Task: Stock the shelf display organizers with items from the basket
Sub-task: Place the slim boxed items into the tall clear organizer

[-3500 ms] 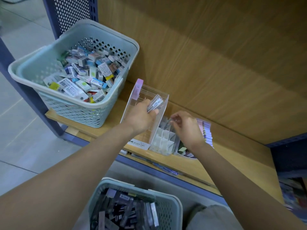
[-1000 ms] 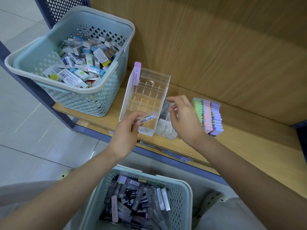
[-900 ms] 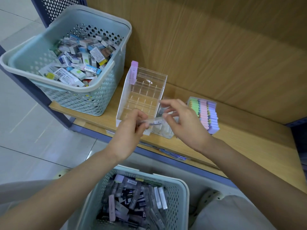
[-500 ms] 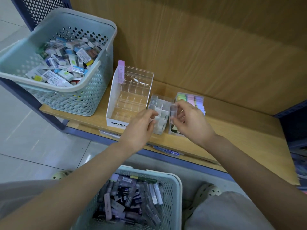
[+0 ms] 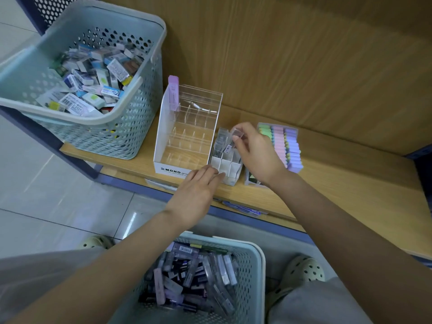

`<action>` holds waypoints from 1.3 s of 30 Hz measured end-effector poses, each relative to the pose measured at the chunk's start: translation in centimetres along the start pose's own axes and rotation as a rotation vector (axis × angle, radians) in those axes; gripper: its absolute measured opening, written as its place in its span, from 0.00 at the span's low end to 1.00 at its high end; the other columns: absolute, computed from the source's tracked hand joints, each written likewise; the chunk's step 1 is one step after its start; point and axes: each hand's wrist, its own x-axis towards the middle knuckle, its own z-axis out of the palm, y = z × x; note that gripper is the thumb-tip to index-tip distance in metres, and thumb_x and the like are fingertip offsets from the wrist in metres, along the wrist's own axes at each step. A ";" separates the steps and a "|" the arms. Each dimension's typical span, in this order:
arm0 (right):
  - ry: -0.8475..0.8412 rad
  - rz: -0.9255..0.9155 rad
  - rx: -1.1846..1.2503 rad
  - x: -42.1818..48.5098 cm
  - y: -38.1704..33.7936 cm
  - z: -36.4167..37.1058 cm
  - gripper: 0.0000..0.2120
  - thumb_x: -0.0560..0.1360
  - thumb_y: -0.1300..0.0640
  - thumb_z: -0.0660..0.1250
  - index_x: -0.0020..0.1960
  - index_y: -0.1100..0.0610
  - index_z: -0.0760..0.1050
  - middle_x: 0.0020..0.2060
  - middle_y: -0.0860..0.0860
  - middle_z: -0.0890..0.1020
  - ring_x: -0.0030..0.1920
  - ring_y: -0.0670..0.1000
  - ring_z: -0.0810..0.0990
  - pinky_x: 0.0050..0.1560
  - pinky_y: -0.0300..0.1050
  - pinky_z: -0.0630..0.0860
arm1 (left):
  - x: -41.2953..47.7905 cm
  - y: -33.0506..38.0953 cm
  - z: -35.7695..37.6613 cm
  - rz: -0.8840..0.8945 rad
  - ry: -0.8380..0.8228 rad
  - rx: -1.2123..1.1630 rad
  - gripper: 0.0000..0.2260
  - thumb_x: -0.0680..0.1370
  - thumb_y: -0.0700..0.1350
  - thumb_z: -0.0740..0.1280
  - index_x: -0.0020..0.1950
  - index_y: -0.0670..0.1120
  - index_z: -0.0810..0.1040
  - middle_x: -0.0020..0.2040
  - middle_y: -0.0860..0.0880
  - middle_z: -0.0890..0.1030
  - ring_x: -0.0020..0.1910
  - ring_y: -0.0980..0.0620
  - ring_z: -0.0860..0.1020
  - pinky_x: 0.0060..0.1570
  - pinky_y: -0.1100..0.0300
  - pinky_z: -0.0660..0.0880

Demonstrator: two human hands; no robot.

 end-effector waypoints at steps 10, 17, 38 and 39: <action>0.019 -0.084 -0.146 1.2 0.4 2.4 0.06 0.75 0.62 0.67 0.51 0.58 0.75 0.45 0.51 0.79 0.43 0.51 0.79 0.47 0.53 0.77 | -0.2 -0.2 -0.3 0.013 -0.028 -0.002 0.33 0.57 0.31 0.73 0.62 0.41 0.74 0.54 0.44 0.78 0.58 0.44 0.74 0.56 0.56 0.67; -0.029 -0.102 -0.382 1.5 0.2 2.7 0.10 0.76 0.58 0.66 0.57 0.58 0.75 0.52 0.53 0.77 0.49 0.55 0.79 0.47 0.53 0.77 | -0.5 -0.4 -0.3 0.028 -0.034 0.018 0.32 0.58 0.31 0.73 0.62 0.40 0.75 0.56 0.44 0.77 0.59 0.45 0.74 0.58 0.56 0.63; 0.131 -0.436 -0.459 -11.9 -0.1 4.4 0.09 0.73 0.62 0.61 0.54 0.58 0.71 0.43 0.53 0.78 0.44 0.53 0.75 0.47 0.43 0.69 | -11.3 0.9 -1.2 -0.059 -0.148 0.009 0.27 0.55 0.33 0.75 0.53 0.44 0.77 0.46 0.47 0.78 0.45 0.47 0.76 0.46 0.56 0.72; 0.058 -0.409 -0.456 -13.4 0.7 5.6 0.09 0.73 0.62 0.62 0.53 0.58 0.72 0.43 0.53 0.79 0.44 0.53 0.77 0.46 0.43 0.72 | -12.7 0.8 -0.5 -0.096 -0.200 -0.005 0.26 0.55 0.34 0.76 0.51 0.45 0.78 0.44 0.48 0.78 0.43 0.48 0.77 0.42 0.57 0.75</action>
